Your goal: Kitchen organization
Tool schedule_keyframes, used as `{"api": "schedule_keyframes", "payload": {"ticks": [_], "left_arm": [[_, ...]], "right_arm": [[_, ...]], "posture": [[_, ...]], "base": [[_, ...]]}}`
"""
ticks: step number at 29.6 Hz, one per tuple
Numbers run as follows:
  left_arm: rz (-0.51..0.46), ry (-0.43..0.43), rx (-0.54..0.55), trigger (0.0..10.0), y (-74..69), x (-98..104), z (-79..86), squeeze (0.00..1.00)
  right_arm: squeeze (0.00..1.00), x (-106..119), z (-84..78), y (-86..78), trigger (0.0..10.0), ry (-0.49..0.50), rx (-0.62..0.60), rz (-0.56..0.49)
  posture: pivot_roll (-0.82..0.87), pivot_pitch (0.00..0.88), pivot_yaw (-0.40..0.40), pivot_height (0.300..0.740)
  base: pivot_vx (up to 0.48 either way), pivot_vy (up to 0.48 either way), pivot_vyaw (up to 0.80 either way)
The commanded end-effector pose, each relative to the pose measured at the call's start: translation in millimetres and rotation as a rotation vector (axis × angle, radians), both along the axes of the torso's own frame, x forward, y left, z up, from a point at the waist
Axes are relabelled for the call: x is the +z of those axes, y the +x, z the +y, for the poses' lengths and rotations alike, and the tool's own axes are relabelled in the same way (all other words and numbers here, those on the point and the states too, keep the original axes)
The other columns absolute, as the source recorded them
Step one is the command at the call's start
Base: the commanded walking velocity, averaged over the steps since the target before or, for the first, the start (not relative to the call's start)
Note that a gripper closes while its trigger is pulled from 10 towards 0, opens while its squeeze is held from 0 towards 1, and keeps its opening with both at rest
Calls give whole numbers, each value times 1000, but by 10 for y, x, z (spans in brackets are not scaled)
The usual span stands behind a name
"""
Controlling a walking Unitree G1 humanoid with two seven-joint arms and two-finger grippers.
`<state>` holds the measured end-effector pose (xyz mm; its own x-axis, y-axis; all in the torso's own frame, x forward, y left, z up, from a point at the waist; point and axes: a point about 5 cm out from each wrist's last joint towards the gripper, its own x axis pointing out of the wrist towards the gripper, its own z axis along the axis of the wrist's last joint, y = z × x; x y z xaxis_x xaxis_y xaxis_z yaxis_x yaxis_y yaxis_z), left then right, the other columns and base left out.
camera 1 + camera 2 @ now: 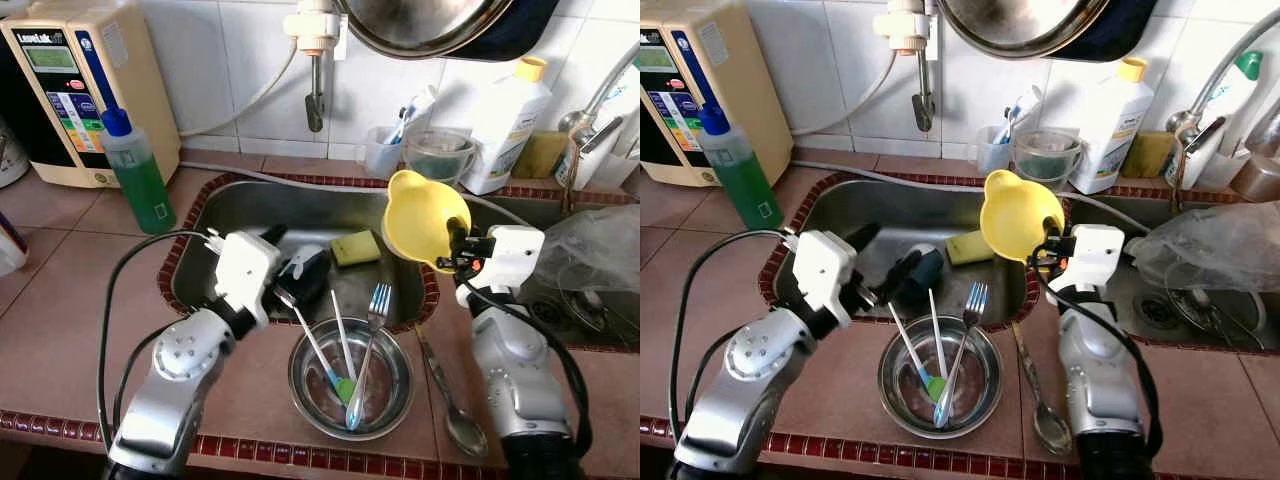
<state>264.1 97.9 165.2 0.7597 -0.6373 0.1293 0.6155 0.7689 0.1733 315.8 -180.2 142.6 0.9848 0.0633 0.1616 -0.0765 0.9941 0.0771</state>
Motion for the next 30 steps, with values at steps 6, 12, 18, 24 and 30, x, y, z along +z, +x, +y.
{"api": "schedule_keyframes", "payload": {"ticks": [6,12,18,24,30], "left_arm": [[22,7,-80,10000,-213,2,-128,0],[45,7,-122,10000,-371,5,-200,0],[56,4,-128,10000,-409,22,-201,0],[57,7,-145,10000,-475,65,-233,0],[58,6,-136,10000,-483,82,-230,0]], "right_arm": [[0,42,8,55,10000,-1,75,13],[0,37,41,103,10000,-1,143,38],[0,43,97,159,10000,12,200,58],[0,88,220,251,10000,-9,330,73],[0,128,310,272,10000,-27,438,78]], "posture": [[-82,127,6,740],[-72,164,8,740],[-66,181,10,740],[-54,199,5,740],[-47,206,-2,740]], "base": [[0,0,0],[0,0,0],[0,0,0],[0,0,0],[0,0,0]]}}
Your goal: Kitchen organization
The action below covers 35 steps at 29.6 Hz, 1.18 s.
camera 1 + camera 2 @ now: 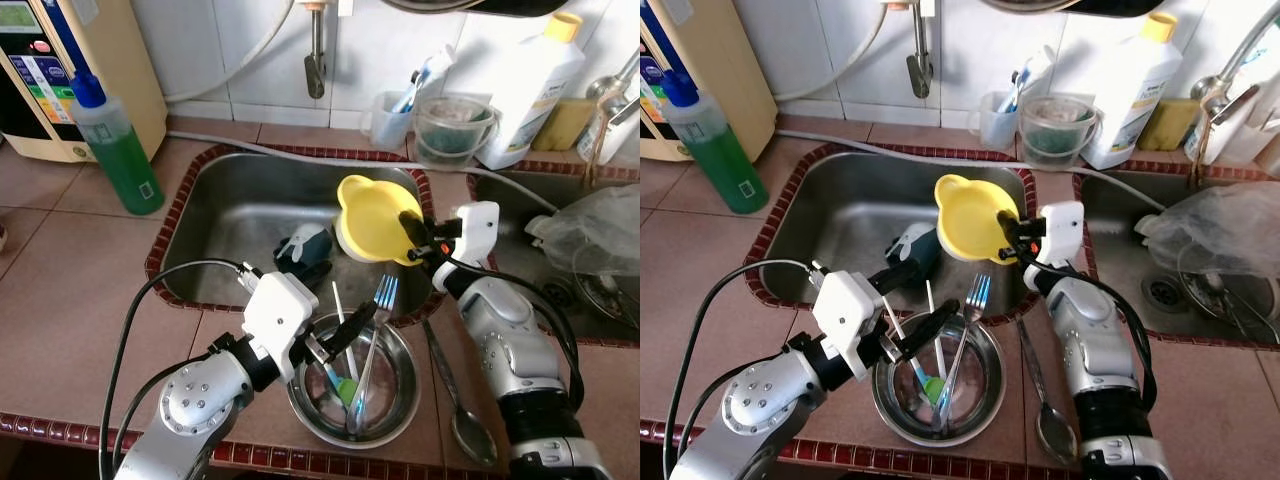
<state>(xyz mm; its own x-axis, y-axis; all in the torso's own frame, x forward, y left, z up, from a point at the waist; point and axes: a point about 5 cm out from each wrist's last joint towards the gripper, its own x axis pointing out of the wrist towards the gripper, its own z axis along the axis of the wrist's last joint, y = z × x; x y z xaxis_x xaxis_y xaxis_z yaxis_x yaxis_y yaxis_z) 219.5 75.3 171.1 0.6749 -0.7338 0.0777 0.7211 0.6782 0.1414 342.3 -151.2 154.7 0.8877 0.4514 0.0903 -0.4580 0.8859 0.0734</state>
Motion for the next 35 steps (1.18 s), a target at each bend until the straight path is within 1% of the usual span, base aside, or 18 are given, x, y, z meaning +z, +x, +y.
{"api": "schedule_keyframes", "payload": {"ticks": [1,4,14,19,23,29,30,31,32,35], "left_arm": [[-2,-6,-3,10000,-38,25,-4,0],[-2,-7,0,10000,-47,32,-3,0],[1,-7,1,10000,-79,59,1,0],[7,1,4,10000,-93,44,27,0],[18,20,20,10000,-88,-2,83,0],[20,20,17,10000,-98,-7,82,0],[21,19,16,10000,-95,-3,81,0],[21,19,15,10000,-94,-1,80,0],[21,18,14,10000,-90,5,79,0],[21,18,13,10000,-88,8,79,0]], "right_arm": [[0,10,24,9,10000,-4,40,11],[0,33,42,22,10000,-14,72,5],[0,17,17,64,10000,-14,80,18],[0,1,-15,95,10000,-8,73,31],[0,-10,-46,97,10000,-10,63,32],[0,-30,-68,96,10000,1,56,42],[302,-28,-70,99,10000,4,57,42],[871,-28,-72,101,10000,8,57,43],[1000,-26,-78,107,10000,14,54,43],[1000,-25,-83,110,10000,14,53,41]], "posture": [[-47,208,-3,740],[-45,209,-6,740],[-37,199,-9,740],[-34,195,-12,740],[-34,190,-13,740],[-36,186,-11,740],[-36,187,-11,740],[-36,187,-11,740],[-35,187,-11,740],[-35,188,-10,740]], "base": [[0,0,0],[0,0,0],[0,0,0],[0,0,0],[0,0,0],[0,0,0],[0,0,0],[0,0,0],[0,0,0],[0,0,0]]}}
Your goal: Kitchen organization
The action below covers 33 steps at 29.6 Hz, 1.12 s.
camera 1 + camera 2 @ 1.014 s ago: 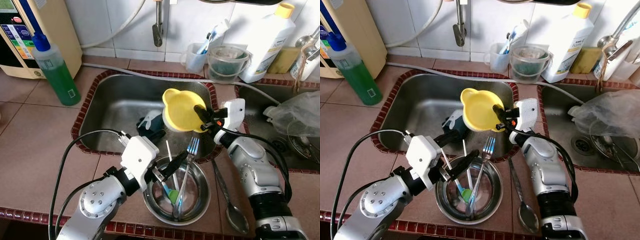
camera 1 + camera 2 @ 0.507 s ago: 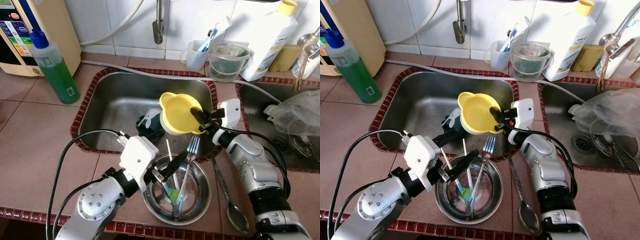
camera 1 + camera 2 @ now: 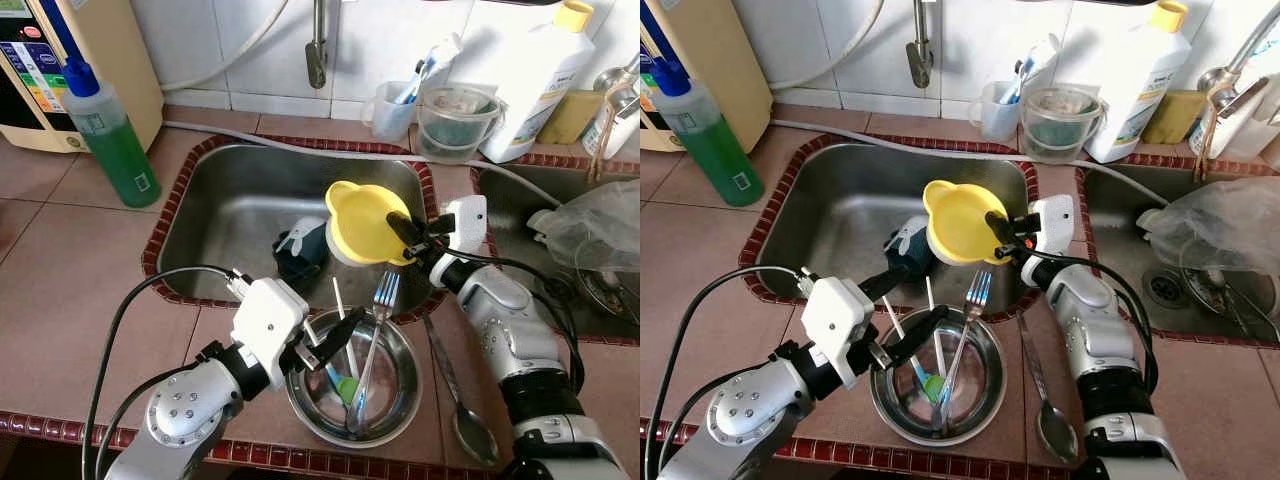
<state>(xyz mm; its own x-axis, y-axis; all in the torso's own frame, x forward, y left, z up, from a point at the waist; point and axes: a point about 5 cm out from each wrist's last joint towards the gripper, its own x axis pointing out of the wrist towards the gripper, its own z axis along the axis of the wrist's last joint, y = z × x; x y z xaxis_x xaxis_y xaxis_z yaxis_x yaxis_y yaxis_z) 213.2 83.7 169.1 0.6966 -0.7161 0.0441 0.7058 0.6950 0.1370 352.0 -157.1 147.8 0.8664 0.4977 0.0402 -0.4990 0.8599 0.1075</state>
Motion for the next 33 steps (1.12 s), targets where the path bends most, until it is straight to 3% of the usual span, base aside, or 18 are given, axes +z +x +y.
{"api": "schedule_keyframes", "payload": {"ticks": [1,22,27,33], "left_arm": [[-6,-3,-15,10000,-24,28,-4,0],[-20,-5,-7,10000,38,46,9,0],[-30,-8,38,10000,140,48,70,0],[-76,4,138,10000,387,95,229,0]], "right_arm": [[1000,45,-25,13,10000,7,-2,-20],[1000,102,-73,41,10000,21,-43,-62],[1000,194,-102,35,10000,53,-84,-112],[1000,337,-114,-23,10000,79,-165,-211]], "posture": [[-35,188,-10,740],[-41,174,-6,740],[-46,155,-9,740],[-58,122,-8,740]], "base": [[0,0,0],[0,0,0],[0,0,0],[0,0,0]]}}
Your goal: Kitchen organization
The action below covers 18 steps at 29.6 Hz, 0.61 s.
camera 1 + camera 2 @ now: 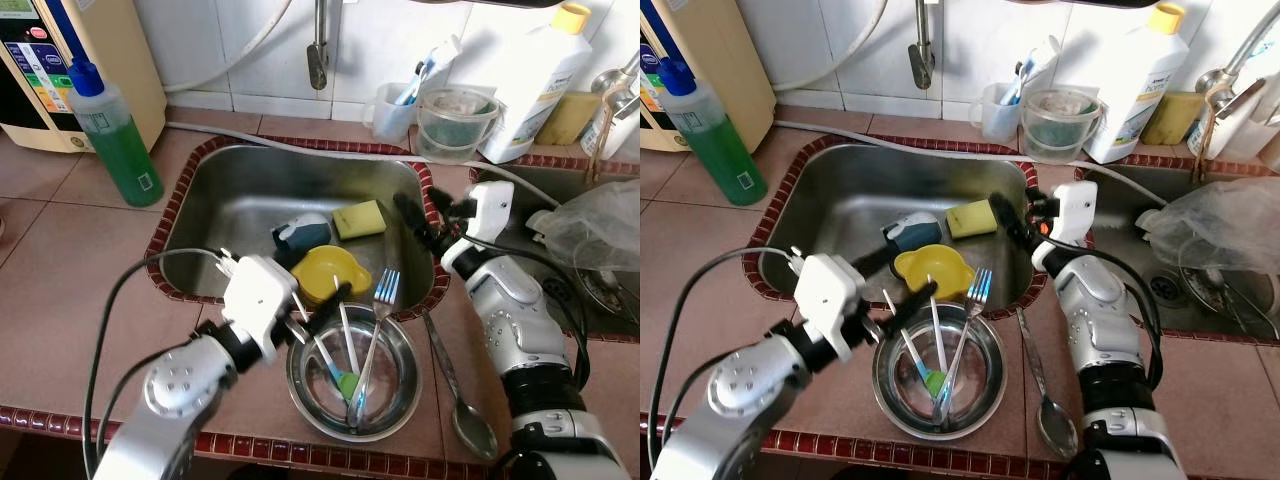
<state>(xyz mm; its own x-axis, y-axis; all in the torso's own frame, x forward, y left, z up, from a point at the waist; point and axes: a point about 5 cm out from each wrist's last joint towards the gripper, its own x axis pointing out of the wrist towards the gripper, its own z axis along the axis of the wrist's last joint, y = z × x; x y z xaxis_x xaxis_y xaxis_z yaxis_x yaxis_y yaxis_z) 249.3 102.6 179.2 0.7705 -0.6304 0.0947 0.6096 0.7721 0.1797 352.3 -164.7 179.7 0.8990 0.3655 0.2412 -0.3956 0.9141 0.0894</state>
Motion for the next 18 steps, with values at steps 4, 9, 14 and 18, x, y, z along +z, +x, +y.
{"api": "schedule_keyframes", "payload": {"ticks": [4,9,14,18], "left_arm": [[-45,5,123,10000,233,68,206,0],[-62,-3,269,10000,445,84,373,0],[-54,-50,374,10000,563,42,434,0],[-32,-92,426,10000,607,-29,437,0]], "right_arm": [[1000,98,-61,-85,10000,32,-95,-75],[1000,206,-87,-146,10000,57,-186,-144],[1000,244,-38,-231,10000,4,-241,-204],[1000,175,28,-287,10000,-41,-269,-213]], "posture": [[-59,106,-10,740],[-65,77,-8,740],[-78,58,-8,740],[-84,32,-1,740]], "base": [[0,0,0],[0,0,0],[0,0,0],[0,0,0]]}}
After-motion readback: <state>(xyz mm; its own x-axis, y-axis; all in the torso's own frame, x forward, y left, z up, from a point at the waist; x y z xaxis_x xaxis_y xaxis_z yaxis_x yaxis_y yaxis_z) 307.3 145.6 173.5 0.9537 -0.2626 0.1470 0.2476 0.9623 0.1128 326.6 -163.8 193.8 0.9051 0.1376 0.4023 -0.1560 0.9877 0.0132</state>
